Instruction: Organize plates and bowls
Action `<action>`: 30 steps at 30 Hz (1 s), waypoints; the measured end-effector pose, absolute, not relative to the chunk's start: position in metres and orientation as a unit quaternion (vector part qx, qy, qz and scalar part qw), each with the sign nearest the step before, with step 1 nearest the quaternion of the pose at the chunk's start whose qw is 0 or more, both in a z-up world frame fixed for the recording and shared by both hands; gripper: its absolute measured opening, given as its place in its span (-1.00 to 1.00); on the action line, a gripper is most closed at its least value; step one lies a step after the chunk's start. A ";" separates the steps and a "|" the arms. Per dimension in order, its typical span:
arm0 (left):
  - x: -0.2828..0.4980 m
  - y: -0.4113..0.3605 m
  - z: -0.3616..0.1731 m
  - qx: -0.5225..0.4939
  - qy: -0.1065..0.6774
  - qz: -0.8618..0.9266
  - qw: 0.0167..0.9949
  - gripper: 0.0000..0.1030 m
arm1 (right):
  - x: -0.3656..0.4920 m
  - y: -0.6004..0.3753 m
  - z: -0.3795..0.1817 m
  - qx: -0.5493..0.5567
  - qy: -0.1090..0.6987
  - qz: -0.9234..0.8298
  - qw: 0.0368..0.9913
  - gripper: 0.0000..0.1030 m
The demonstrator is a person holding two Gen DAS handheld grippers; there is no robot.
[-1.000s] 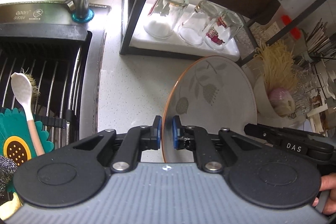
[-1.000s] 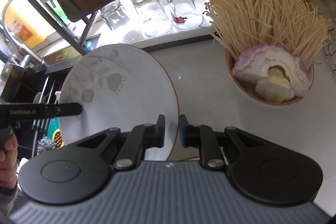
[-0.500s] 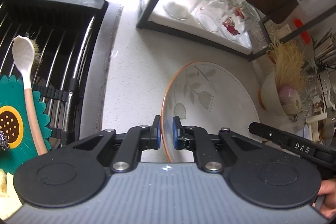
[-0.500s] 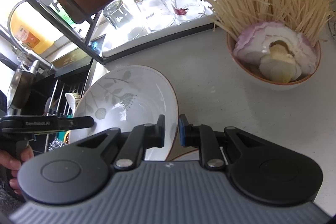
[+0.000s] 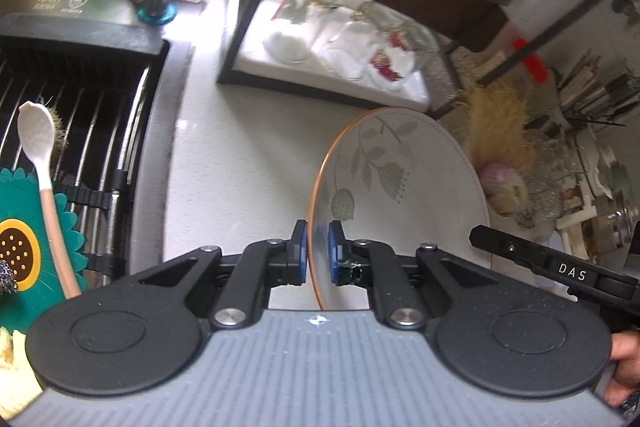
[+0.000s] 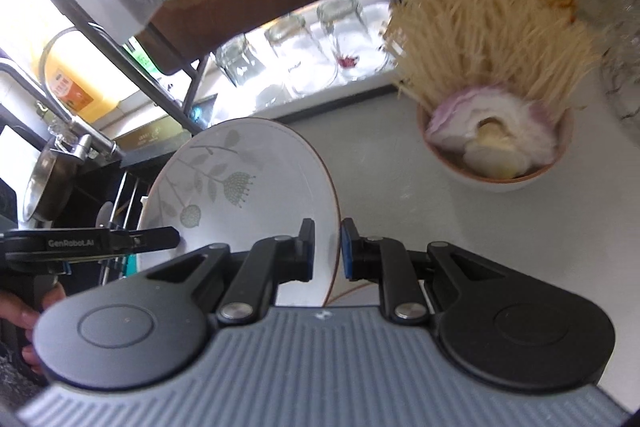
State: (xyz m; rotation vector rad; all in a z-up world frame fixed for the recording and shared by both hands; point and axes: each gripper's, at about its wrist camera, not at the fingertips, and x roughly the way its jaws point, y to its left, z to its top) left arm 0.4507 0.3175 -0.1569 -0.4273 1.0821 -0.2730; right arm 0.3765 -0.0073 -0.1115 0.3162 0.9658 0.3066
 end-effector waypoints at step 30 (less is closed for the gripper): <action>0.350 0.200 -0.164 -0.155 0.524 -0.150 0.824 -0.75 | 0.259 -0.087 -0.129 0.117 0.436 0.098 0.887 -0.68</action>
